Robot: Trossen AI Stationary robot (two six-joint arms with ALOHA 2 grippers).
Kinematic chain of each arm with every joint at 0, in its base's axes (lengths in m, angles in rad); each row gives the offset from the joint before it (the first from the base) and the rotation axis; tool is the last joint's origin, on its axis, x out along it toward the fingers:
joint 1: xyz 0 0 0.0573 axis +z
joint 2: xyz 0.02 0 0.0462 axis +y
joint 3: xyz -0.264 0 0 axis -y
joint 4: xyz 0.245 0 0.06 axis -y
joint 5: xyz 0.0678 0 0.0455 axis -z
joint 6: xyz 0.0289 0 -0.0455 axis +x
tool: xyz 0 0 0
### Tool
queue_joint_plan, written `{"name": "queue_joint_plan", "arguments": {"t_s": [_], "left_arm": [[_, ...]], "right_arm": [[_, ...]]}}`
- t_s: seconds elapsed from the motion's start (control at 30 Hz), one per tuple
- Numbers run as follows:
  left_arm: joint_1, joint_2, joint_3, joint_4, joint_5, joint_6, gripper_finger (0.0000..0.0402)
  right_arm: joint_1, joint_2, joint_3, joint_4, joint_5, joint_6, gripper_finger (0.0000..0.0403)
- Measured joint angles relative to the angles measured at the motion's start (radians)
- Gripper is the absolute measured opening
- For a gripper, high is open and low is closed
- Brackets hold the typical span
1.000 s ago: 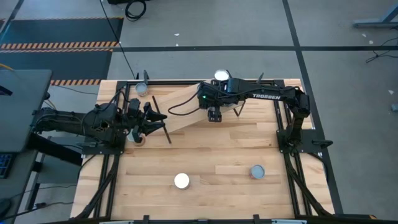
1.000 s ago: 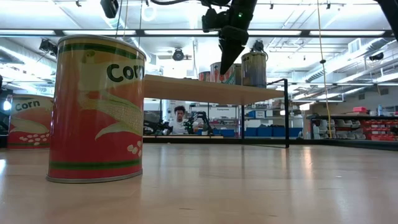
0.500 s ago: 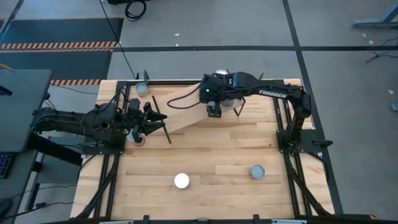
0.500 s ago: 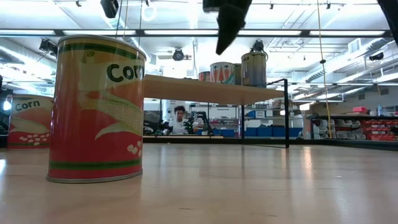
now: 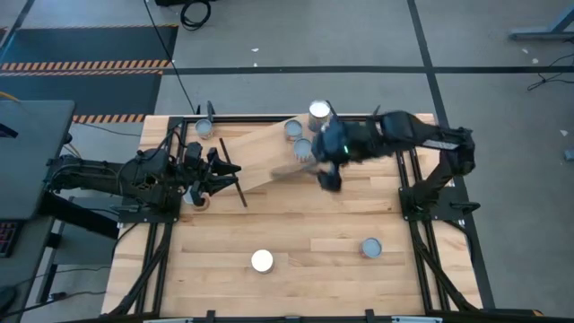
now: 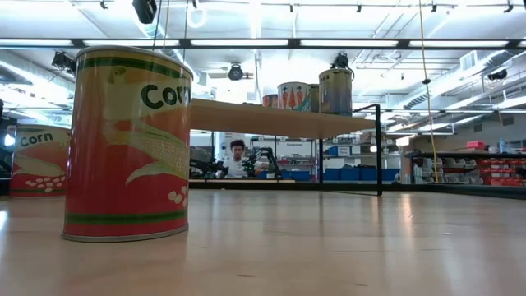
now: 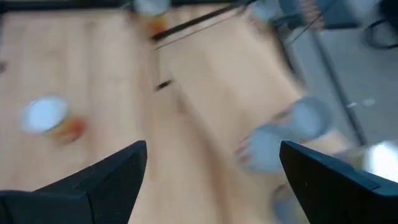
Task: Pick and place cans onto a shelf
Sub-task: Put the canned mixed vegetables on the shelf
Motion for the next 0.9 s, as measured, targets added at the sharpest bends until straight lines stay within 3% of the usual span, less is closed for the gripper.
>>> {"name": "queue_joint_plan", "arguments": {"t_s": [0.27, 0.43, 0.53, 0.7, 0.8, 0.9], "left_arm": [[0.0, 0.0, 0.0, -0.01, 0.035, -0.002, 0.0205], [-0.027, 0.0, 0.0, -0.002, 0.053, -0.048, 0.0205], [-0.072, 0.013, 0.0, 0.036, 0.051, -0.052, 0.0205], [-0.165, 0.042, 0.0, 0.082, 0.019, -0.051, 0.0205], [-0.214, 0.067, 0.0, 0.078, -0.009, -0.051, 0.0205], [-0.253, 0.088, 0.0, 0.081, -0.033, -0.051, 0.0205]], "right_arm": [[0.25, 0.007, -0.013, -0.163, 0.079, 0.314, 0.0375], [0.393, -0.012, -0.129, -0.222, 0.071, 0.513, 0.0375], [0.477, -0.009, -0.255, -0.238, 0.007, 0.579, 0.0375], [0.586, -0.009, -0.497, -0.104, -0.182, 0.676, 0.0375], [0.62, -0.008, -0.619, 0.009, -0.318, 0.705, 0.0376], [0.627, -0.008, -0.707, 0.068, -0.362, 0.684, 0.038]]}}
